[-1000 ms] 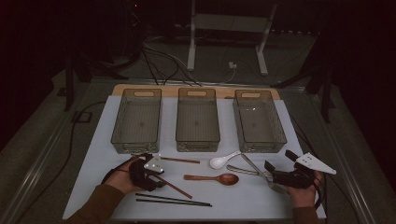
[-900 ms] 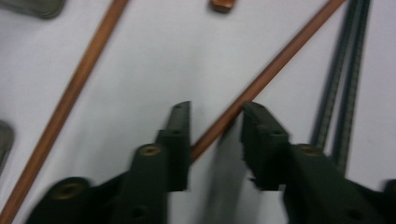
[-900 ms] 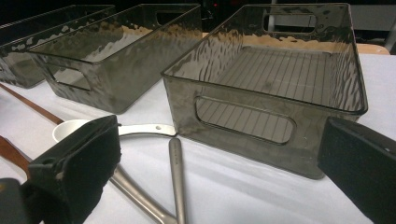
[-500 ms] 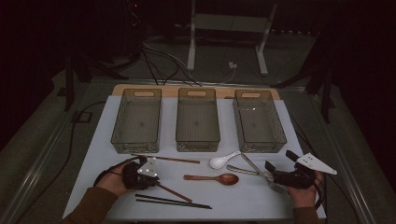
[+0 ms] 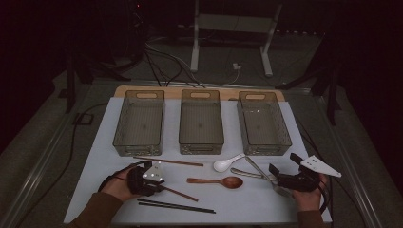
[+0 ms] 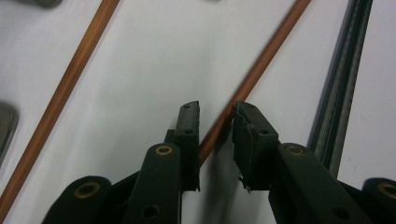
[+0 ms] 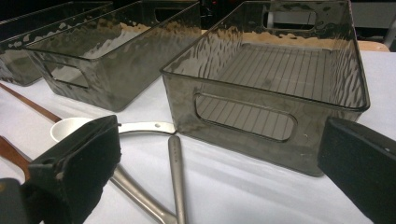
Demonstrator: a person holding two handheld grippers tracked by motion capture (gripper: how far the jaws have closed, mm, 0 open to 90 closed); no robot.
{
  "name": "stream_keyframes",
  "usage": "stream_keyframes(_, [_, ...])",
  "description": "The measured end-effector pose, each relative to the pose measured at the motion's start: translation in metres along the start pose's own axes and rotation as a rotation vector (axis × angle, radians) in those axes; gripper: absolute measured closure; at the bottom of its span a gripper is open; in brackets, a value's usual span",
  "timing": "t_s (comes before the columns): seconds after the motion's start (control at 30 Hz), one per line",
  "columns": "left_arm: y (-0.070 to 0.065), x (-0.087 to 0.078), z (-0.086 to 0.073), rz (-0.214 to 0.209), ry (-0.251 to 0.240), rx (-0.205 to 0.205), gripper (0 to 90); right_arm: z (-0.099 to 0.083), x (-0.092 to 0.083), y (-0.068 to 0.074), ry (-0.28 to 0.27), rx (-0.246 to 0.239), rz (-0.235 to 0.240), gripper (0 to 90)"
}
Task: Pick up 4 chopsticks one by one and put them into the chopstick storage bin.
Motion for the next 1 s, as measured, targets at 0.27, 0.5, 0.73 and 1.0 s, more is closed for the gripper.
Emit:
stream_keyframes(0.27, [-0.010,0.013,0.023,-0.030,-0.026,0.030,78.0,0.000,0.001,0.000,0.004,-0.002,-0.001,0.0])
stream_keyframes(0.5, [-0.012,0.023,0.039,-0.074,-0.048,0.049,70.6,0.000,0.001,0.000,0.005,-0.001,-0.003,0.0])
stream_keyframes(0.73, [-0.014,0.029,0.052,-0.097,-0.026,0.081,80.3,0.000,0.000,0.000,0.004,0.000,-0.002,0.0])
stream_keyframes(1.0, [-0.015,0.025,0.045,-0.136,-0.006,0.103,83.6,-0.001,-0.002,-0.002,0.002,0.007,-0.009,0.0])
Point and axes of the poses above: each handheld gripper's, and its own axes: x roughly forward along the jaws, z roughly out of its top, y roughly to its left, the point moved 4 cm from there along x, roughly forward along the jaws, and after that the axes turned 1 degree about y, right-handed, at the moved point
